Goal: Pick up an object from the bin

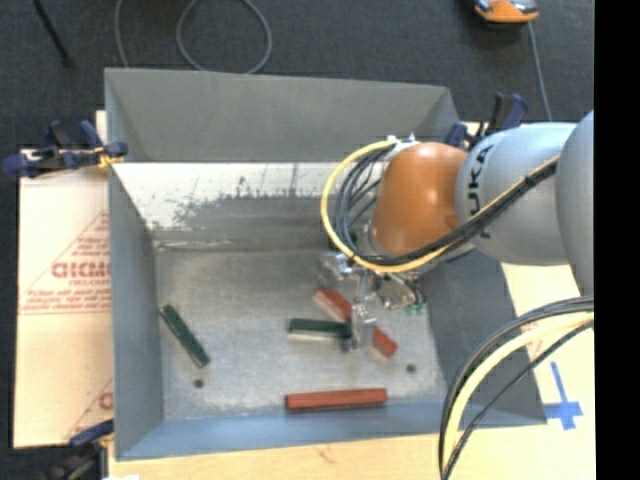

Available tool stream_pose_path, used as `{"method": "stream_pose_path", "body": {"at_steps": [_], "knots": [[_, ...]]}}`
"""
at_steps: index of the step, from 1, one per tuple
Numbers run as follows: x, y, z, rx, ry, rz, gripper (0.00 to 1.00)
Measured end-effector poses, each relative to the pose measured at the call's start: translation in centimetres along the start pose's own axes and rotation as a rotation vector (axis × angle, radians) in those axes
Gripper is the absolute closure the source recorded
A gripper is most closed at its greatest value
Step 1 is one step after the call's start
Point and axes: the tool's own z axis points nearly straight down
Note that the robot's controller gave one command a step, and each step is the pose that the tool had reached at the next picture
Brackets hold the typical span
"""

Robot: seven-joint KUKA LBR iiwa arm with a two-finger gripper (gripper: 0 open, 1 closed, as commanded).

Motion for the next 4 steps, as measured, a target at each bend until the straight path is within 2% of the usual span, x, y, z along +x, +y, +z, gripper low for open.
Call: {"method": "stream_pose_path", "body": {"at_steps": [1,2,3,4], "knots": [[-0.14,0.45,-0.25,-0.004,-0.002,0.0,1.0],[0.06,0.44,0.01,-0.005,0.004,0.001,0.0],[-0.34,-0.17,0.01,-0.004,0.0,0.09,0.0],[-0.37,-0.14,-0.13,-0.005,0.002,0.092,1.0]]}}
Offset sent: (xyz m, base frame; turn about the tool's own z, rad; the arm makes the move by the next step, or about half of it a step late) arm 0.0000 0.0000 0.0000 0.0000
